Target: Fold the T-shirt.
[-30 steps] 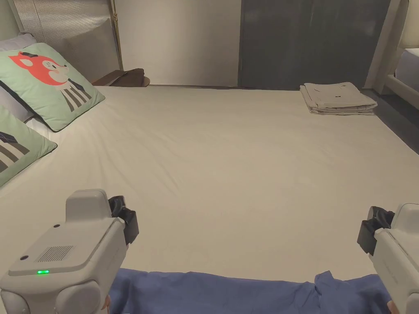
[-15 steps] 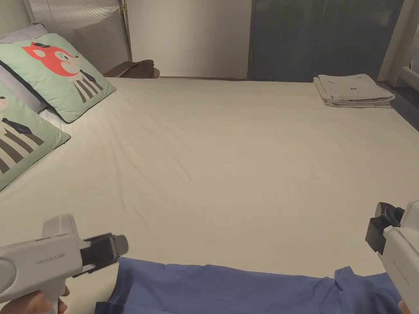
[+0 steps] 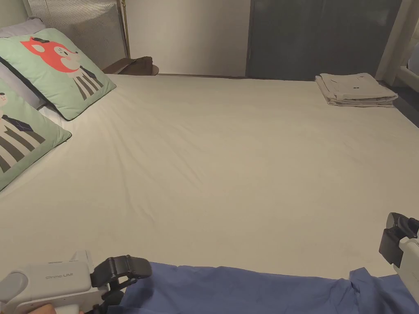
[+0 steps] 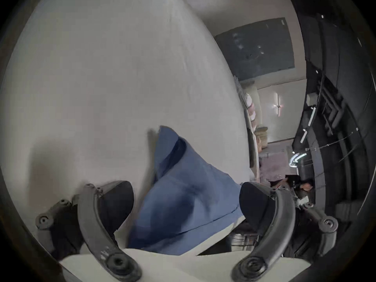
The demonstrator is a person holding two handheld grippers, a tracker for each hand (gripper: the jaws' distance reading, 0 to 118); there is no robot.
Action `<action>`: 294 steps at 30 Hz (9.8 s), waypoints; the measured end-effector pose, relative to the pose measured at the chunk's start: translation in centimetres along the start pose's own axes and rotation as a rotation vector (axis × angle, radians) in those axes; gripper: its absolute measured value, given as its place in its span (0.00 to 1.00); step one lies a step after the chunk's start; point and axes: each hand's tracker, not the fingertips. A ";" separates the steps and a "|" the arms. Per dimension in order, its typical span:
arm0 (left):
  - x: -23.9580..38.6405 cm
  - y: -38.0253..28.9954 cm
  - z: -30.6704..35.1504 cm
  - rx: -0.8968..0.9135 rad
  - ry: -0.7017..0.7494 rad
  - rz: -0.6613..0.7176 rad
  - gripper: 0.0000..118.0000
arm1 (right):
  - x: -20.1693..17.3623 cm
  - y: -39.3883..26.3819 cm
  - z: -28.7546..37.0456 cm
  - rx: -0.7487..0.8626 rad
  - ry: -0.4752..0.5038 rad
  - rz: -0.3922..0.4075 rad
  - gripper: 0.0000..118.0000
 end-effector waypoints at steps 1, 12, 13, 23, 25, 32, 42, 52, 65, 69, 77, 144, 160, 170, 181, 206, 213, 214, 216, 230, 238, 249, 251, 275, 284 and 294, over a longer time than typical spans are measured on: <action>0.3 -0.3 -0.6 -0.012 -0.025 0.010 0.90 | 0.4 0.1 -0.4 0.001 0.000 0.002 0.00; 1.6 -1.3 -1.6 -0.039 0.060 0.006 0.06 | -0.9 0.6 0.5 0.005 0.021 0.005 0.00; 1.4 -1.5 -1.7 -0.061 0.056 -0.015 0.06 | -0.8 0.7 0.2 0.005 0.027 0.007 0.00; -0.6 0.5 4.9 0.048 0.120 0.010 0.06 | -0.4 0.9 -0.1 0.015 0.029 0.006 0.00; -2.4 2.2 6.9 0.106 0.151 0.038 0.06 | -0.4 0.9 -0.1 0.019 0.032 -0.003 0.00; 0.5 1.5 9.2 0.121 0.177 -0.035 0.06 | -1.8 0.8 -0.7 0.015 0.069 0.004 0.00; 9.0 -0.3 -2.1 -0.057 0.078 -0.269 0.06 | -1.7 0.6 -0.2 0.022 0.109 -0.003 0.00; 11.9 -6.2 -14.1 -0.141 0.322 -0.402 0.07 | 1.2 -0.2 0.2 0.020 0.078 -0.038 0.00; 12.2 -8.5 -8.2 0.263 0.215 -0.456 0.44 | 2.9 -1.0 0.2 -0.002 0.072 -0.084 0.00; 12.2 -12.0 -12.1 0.262 0.531 -0.734 0.01 | 3.0 -1.2 0.2 -0.011 0.077 -0.096 0.00; 14.4 -18.5 -17.3 0.108 0.439 -0.862 0.01 | 3.9 -1.6 0.4 -0.017 0.069 -0.112 0.00; 6.6 -1.6 3.3 0.089 -0.028 -0.084 0.07 | -0.1 -0.4 -0.1 -0.016 0.165 -0.057 0.00; 18.3 -11.0 -19.7 -0.126 0.168 -0.386 0.09 | 4.7 -0.7 1.3 -0.001 0.096 -0.111 0.00; 19.4 -10.9 -15.8 0.011 -0.061 -0.467 0.72 | 5.5 -1.5 1.2 -0.015 0.084 -0.133 0.00; 18.9 -18.2 -20.1 -0.127 0.131 -0.834 0.01 | 4.9 -1.9 0.9 -0.024 0.109 -0.138 0.00; 17.5 -11.4 -8.0 0.239 0.108 -0.621 0.01 | -0.3 -3.9 -1.3 -0.222 0.361 -0.054 0.00; 12.7 -10.5 -5.3 0.245 0.123 -0.453 0.01 | -3.8 -8.6 -4.3 -0.513 0.454 0.022 0.00; 12.0 -10.5 -5.2 0.244 0.120 -0.431 0.01 | -4.2 -9.1 -4.6 -0.536 0.451 0.044 0.00; 10.8 -10.4 -5.2 0.216 0.099 -0.386 0.01 | -4.8 -9.8 -5.1 -0.542 0.435 0.089 0.00; 5.5 -5.7 -10.8 -0.100 -0.183 -0.022 0.92 | -3.9 -9.4 -8.1 -0.643 0.476 0.063 0.00; 7.3 -5.9 -13.5 -0.161 -0.226 0.033 0.81 | -3.5 -9.3 -8.0 -0.662 0.484 0.018 0.00; 8.1 -5.1 -11.5 -0.190 -0.135 -0.037 0.21 | -2.5 -7.3 -6.7 -0.585 0.542 -0.102 0.00; 8.0 -4.5 -9.5 -0.160 -0.130 -0.052 0.21 | -2.9 -6.2 -6.3 -0.553 0.538 -0.087 0.00; -8.8 11.6 17.6 0.251 0.183 0.184 0.21 | -15.2 -2.5 -8.1 -0.514 0.597 0.021 0.00; -9.1 10.0 16.9 0.297 0.287 0.169 0.75 | -14.8 -2.1 -8.2 -0.504 0.580 0.037 0.00; -2.2 6.4 19.1 0.543 0.680 -0.250 0.91 | -13.2 -1.0 -7.6 -0.466 0.585 0.009 0.00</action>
